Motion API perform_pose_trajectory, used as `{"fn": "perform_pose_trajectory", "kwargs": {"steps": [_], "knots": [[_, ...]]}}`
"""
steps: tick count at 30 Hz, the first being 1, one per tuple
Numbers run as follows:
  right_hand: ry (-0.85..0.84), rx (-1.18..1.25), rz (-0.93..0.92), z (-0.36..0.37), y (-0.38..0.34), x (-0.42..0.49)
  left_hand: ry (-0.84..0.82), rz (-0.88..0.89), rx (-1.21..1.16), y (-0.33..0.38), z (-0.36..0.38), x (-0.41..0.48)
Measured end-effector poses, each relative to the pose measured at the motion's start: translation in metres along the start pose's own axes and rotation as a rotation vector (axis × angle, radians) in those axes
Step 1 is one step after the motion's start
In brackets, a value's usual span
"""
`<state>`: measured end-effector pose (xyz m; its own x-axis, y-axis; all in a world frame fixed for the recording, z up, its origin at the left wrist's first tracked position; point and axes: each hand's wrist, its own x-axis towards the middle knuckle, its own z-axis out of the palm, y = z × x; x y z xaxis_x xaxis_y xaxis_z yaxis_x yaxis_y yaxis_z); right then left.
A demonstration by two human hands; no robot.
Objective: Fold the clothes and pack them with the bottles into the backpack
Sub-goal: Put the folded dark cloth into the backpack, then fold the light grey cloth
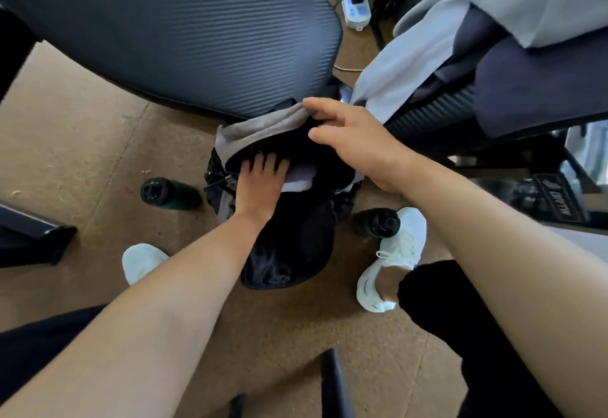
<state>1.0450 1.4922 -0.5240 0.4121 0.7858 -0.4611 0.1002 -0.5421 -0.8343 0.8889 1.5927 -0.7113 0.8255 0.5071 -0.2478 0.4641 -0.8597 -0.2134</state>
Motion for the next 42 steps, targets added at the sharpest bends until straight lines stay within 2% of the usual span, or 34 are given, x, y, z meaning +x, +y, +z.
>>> {"fn": "perform_pose_trajectory", "kwargs": {"steps": [6,12,14,18,19,24,28,33,37,39,42], "knots": [[0.058,0.047,0.008,0.000,0.000,0.005,-0.080,0.083,-0.064,0.010,0.029,0.001],[0.081,0.019,-0.007,0.003,0.002,0.006,-0.222,0.043,-0.110,0.010,0.033,0.018],[0.086,0.029,-0.005,0.003,0.000,0.007,-0.293,0.004,-0.141,0.006,0.029,0.031],[0.075,0.034,-0.002,0.002,-0.001,0.006,-0.484,-0.010,-0.054,0.001,0.025,0.046],[0.074,0.030,-0.002,0.003,0.000,0.006,-0.457,-0.009,-0.048,0.001,0.027,0.045],[0.108,0.013,-0.024,0.006,0.000,0.000,-0.120,0.106,-0.098,-0.008,0.025,0.014],[0.163,-0.050,-0.040,0.007,-0.005,-0.009,0.009,0.176,-0.384,-0.009,0.009,-0.030],[0.106,-0.149,-0.015,0.010,-0.007,-0.025,0.225,0.115,-0.736,-0.005,-0.032,-0.073],[0.076,-0.129,0.043,0.010,-0.008,-0.048,0.399,0.064,-0.875,-0.003,-0.093,-0.085],[0.144,-0.052,0.076,0.009,-0.008,-0.064,0.459,0.038,-0.928,0.000,-0.125,-0.086],[0.420,0.158,0.077,0.007,-0.013,-0.090,0.496,-0.008,-1.048,0.008,-0.175,-0.085]]}}
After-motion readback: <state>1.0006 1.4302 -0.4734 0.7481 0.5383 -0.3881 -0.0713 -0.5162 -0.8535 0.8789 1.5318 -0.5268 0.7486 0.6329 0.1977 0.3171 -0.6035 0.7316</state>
